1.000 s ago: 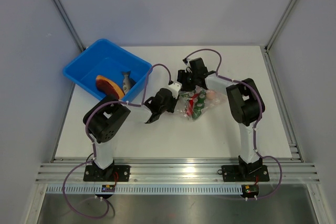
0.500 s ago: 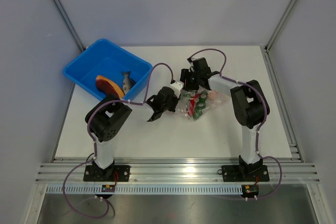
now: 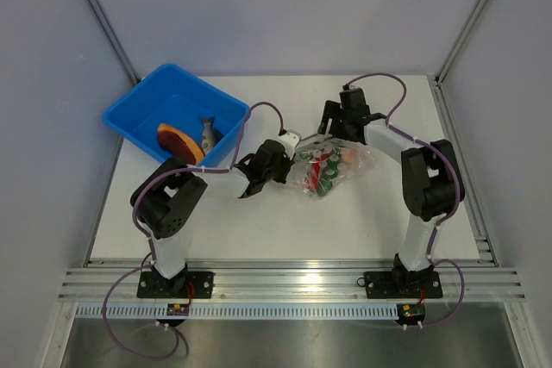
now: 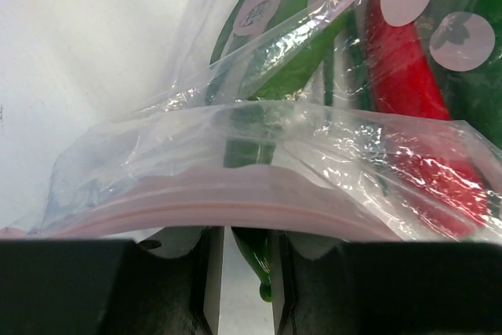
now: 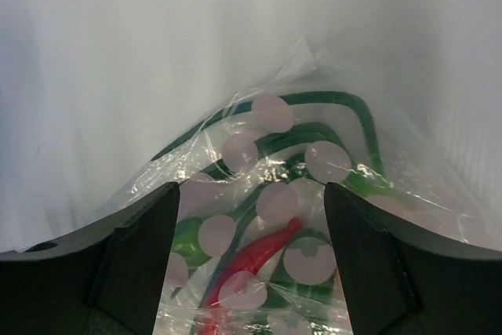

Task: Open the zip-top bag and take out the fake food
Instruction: Pick up the fake vegetable from the zipper food storage bag.

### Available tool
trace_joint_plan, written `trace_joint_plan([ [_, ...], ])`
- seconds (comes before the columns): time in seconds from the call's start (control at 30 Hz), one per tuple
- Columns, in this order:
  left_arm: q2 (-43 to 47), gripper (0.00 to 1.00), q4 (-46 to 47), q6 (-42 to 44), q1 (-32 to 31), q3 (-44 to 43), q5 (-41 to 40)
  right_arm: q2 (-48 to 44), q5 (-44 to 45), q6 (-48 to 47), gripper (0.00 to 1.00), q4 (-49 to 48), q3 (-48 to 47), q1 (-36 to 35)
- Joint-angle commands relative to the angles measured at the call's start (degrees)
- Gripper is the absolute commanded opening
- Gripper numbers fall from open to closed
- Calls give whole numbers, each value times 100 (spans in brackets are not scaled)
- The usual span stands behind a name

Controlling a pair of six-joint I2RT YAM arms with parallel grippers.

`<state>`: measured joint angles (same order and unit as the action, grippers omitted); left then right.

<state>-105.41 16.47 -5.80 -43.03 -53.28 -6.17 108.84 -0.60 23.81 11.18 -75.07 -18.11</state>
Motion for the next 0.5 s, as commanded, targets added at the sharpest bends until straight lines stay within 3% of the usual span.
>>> trace_joint_plan([
  [0.0, 336, 9, 14, 79, -22, -60, 160, -477, 833, -17, 83, 34, 124, -52],
  [0.13, 442, 8, -91, 106, -30, -51, 160, -679, 1421, -122, 84, 190, 142, -44],
  [0.2, 494, 8, -109, 106, -30, -25, 187, -680, 1782, -114, 89, 270, 107, -44],
  [0.47, 741, 8, -495, 115, -30, -34, 266, -249, 1256, -43, 91, 341, -34, 342],
])
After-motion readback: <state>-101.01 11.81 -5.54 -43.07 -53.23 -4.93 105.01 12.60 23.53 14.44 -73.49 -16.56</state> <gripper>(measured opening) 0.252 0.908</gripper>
